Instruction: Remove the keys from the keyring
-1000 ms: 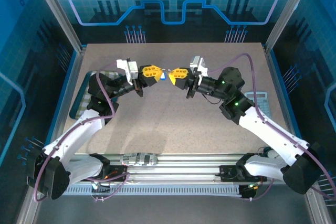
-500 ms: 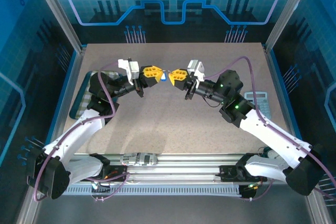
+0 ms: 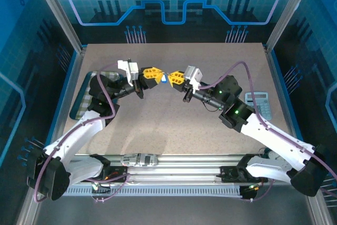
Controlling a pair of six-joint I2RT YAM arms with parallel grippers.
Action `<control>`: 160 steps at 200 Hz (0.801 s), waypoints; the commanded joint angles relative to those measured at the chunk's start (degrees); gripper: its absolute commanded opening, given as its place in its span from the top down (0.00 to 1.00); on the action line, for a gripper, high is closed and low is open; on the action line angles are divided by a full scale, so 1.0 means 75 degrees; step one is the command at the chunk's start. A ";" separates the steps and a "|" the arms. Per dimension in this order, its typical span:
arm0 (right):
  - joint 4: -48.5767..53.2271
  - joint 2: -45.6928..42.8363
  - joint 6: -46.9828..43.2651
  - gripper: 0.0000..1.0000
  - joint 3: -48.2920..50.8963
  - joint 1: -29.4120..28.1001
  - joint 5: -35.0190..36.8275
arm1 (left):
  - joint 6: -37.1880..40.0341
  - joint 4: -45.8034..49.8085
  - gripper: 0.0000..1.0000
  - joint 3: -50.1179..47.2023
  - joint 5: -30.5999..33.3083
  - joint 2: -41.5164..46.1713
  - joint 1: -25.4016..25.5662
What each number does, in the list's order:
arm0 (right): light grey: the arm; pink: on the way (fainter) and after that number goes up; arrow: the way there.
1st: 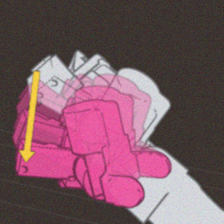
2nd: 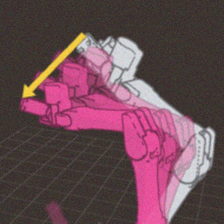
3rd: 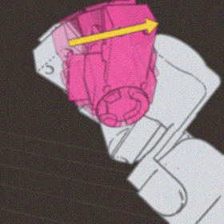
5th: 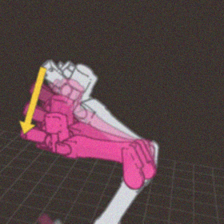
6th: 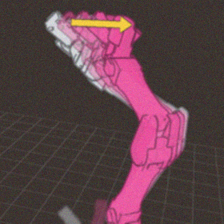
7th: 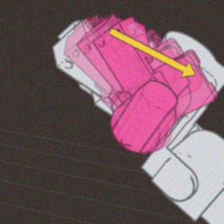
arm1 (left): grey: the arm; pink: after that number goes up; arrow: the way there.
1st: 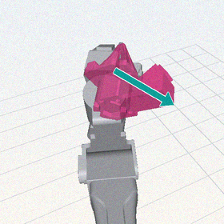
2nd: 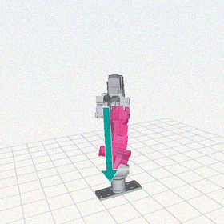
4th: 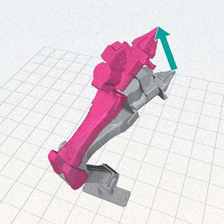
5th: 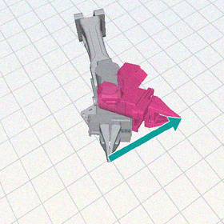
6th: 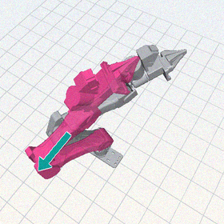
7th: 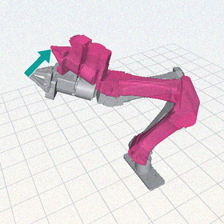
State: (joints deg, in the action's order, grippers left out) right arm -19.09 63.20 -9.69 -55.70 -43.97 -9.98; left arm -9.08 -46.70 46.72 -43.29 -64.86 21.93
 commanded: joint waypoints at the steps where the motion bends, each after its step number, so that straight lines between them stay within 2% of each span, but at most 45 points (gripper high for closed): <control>1: -0.0443 -0.0081 -0.0220 1.00 -0.0003 -0.0080 0.0506 | -0.0366 -0.0487 1.00 -0.0200 -0.0526 0.0058 0.0204; 48: 0.0163 -0.0042 -0.0277 1.00 -0.0294 -0.0091 0.0301 | -0.0206 -0.0257 1.00 -0.0257 -0.0750 0.0104 0.0250; 78: 0.0062 -0.0128 -0.0473 1.00 -0.0225 -0.0137 0.0494 | -0.0279 -0.0246 1.00 -0.0277 -0.0759 0.0060 0.0280; 104: -0.0180 -0.0176 -0.0690 1.00 -0.0124 -0.0184 0.0522 | -0.0459 -0.0763 1.00 -0.0447 -0.0690 -0.0002 0.0292; 137: 0.0611 0.0085 0.0296 1.00 -0.0744 0.0113 0.0424 | -0.0371 -0.1057 1.00 -0.0587 -0.0712 0.0065 0.0354; 160: 0.1102 0.0334 0.0471 1.00 -0.1013 0.0147 0.0324 | -0.0257 -0.0757 1.00 -0.0502 -0.0700 0.0098 0.0368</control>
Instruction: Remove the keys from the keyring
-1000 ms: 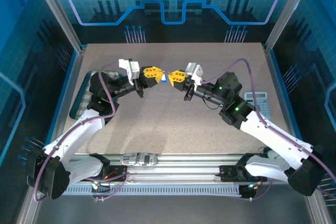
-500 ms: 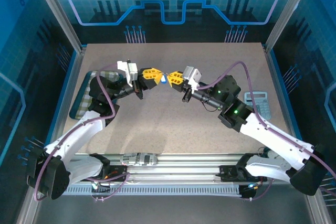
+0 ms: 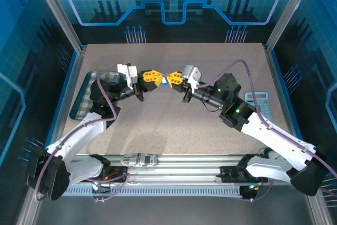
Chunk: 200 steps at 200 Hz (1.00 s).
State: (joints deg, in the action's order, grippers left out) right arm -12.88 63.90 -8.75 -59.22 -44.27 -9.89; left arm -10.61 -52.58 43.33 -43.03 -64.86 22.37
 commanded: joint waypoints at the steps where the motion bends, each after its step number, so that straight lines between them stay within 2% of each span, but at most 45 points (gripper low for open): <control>1: 0.0281 0.0249 0.0340 1.00 -0.0560 0.0192 0.0294 | -0.0040 0.0055 1.00 -0.0055 -0.0734 0.0101 0.0310; 34: 0.1634 0.0548 0.0341 1.00 -0.1387 0.0185 -0.0091 | 0.0074 0.0247 1.00 -0.0201 -0.0438 0.0113 0.0320; 57: 0.2501 0.0719 0.0275 1.00 -0.1830 0.0192 -0.0163 | 0.0032 -0.0005 0.79 -0.0408 -0.0023 0.0140 0.0320; 72: 0.2813 0.0771 0.0291 1.00 -0.1952 0.0195 -0.0208 | 0.0103 -0.0056 0.77 -0.0445 0.0036 0.0152 0.0321; 124: 0.2937 0.0802 0.0440 1.00 -0.2075 0.0183 -0.0427 | 0.0283 -0.0100 0.63 -0.0467 0.0272 0.0167 0.0319; 200: 0.2820 0.0872 0.0657 1.00 -0.2216 0.0163 -0.0745 | 0.1233 0.0566 0.57 -0.0435 0.0862 0.0370 0.0519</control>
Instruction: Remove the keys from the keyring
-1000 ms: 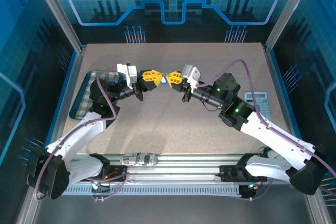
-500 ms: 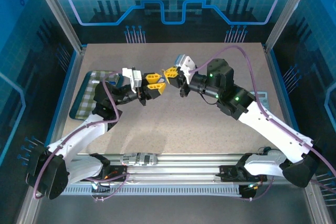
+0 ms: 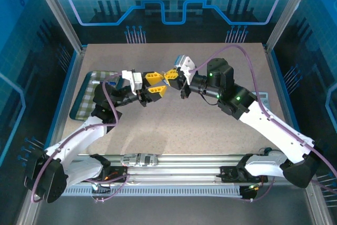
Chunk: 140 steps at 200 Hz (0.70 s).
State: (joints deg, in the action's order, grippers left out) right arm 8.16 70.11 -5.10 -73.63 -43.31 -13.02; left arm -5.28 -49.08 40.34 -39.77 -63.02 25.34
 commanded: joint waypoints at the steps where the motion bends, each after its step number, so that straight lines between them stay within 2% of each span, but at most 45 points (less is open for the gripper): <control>1: 0.0013 0.0047 0.0168 1.00 -0.0296 0.0040 -0.0322 | 0.0543 0.0105 0.57 -0.0035 0.0439 0.0121 0.0130; 61: -0.0022 0.0018 0.0387 1.00 -0.0355 0.0050 -0.0697 | 0.0985 -0.0133 0.54 0.0059 0.1166 -0.0102 0.0358; 90: -0.0010 -0.0019 0.0443 1.00 -0.0353 0.0065 -0.0807 | 0.0961 -0.0292 0.54 0.0135 0.1165 -0.0180 0.0371; 102: -0.0010 -0.0014 0.0474 1.00 -0.0352 0.0082 -0.0881 | 0.0973 -0.0285 0.57 0.0185 0.1143 -0.0210 0.0369; 140: -0.0069 -0.0062 0.0517 1.00 -0.0295 0.0148 -0.0966 | 0.0990 -0.0152 0.77 0.0291 0.1055 -0.0172 0.0371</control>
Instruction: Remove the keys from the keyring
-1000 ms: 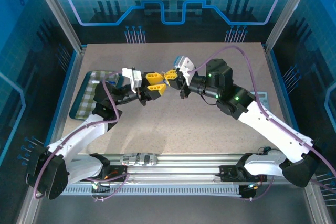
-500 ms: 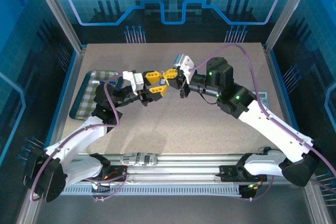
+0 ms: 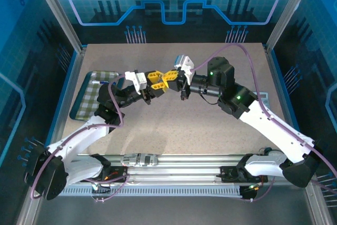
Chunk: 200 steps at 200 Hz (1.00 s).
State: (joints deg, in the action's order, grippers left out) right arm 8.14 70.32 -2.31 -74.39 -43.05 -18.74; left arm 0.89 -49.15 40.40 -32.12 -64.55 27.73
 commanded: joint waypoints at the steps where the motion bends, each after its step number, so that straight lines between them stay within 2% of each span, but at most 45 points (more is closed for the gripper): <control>1: -0.0060 -0.0093 0.0144 1.00 -0.0188 0.0120 -0.0199 | 0.0171 -0.0141 0.78 0.0283 0.0032 0.0036 0.0053; 45: -0.0134 -0.0186 0.0108 1.00 0.0000 0.0164 -0.0217 | 0.0381 0.0196 1.00 0.0273 -0.0012 0.0261 0.0053; 74: -0.0332 -0.0334 -0.0034 1.00 0.0216 0.0217 -0.0123 | 0.0616 0.0270 1.00 0.0145 0.0202 0.0414 0.0050; 111: -0.0638 -0.0416 -0.0162 1.00 0.0559 0.0308 0.0440 | 0.1218 0.0388 1.00 -0.0005 0.0648 0.0758 0.0064; 136: -0.2241 -0.0880 -0.0429 1.00 0.1741 0.0299 0.0600 | 0.1802 0.0428 1.00 -0.0113 0.0792 0.0986 0.0100; 149: -0.2567 -0.0939 -0.0587 1.00 0.1949 0.0285 0.0616 | 0.2085 0.0280 1.00 -0.0226 0.0885 0.1058 0.0139; 167: -0.3082 -0.1067 -0.0910 1.00 0.2278 0.0235 0.0301 | 0.2139 0.0101 1.00 -0.0309 0.1065 0.1077 0.0143; 186: -0.4570 -0.1309 -0.1344 1.00 0.3071 0.0058 0.0215 | 0.2144 -0.0170 1.00 -0.0400 0.1195 0.1046 0.0147; 200: -0.4613 -0.1349 -0.1463 1.00 0.3126 0.0038 0.0165 | 0.2126 -0.0440 1.00 -0.0496 0.1293 0.1003 0.0142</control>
State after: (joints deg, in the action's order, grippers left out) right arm -18.06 62.72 -8.95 -53.01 -42.68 -19.09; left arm 15.40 -44.12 37.36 -27.20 -58.96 29.39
